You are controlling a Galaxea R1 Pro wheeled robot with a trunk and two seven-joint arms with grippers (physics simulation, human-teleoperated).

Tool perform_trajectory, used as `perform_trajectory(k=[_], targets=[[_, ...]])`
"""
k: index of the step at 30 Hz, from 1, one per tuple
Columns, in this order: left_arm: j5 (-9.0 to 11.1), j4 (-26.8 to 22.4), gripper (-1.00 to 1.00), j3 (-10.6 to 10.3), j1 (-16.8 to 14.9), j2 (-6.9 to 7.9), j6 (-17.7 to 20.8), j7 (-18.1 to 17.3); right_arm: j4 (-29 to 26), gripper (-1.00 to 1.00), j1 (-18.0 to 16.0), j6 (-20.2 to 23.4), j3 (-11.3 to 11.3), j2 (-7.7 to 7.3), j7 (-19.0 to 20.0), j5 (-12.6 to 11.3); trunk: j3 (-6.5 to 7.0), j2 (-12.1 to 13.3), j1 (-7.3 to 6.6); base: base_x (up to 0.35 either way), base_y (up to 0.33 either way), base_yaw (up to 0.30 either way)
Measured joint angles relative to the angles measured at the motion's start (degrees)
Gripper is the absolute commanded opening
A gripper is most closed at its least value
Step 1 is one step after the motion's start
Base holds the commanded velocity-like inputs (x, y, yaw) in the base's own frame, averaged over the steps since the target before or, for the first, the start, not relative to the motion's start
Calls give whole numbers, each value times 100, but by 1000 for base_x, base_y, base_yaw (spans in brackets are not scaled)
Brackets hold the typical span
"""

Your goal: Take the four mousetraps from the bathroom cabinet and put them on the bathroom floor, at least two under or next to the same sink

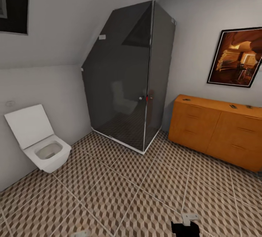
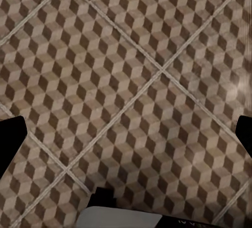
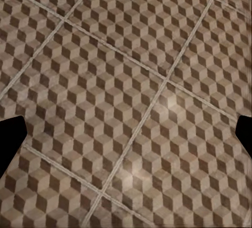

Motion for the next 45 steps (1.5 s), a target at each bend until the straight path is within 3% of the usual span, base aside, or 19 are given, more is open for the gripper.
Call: perform_trajectory(k=[30, 45], targets=[[3, 1, 100, 0, 0, 0, 2, 0, 0, 100, -2, 6, 0, 1, 0, -4, 541, 1207, -660, 0, 0, -300], [5, -2, 100, 1, 2, 0, 1, -8, 2, 100, -4, 6, 0, 8, 1, 0, 541, 1208, -661, 0, 0, -155]])
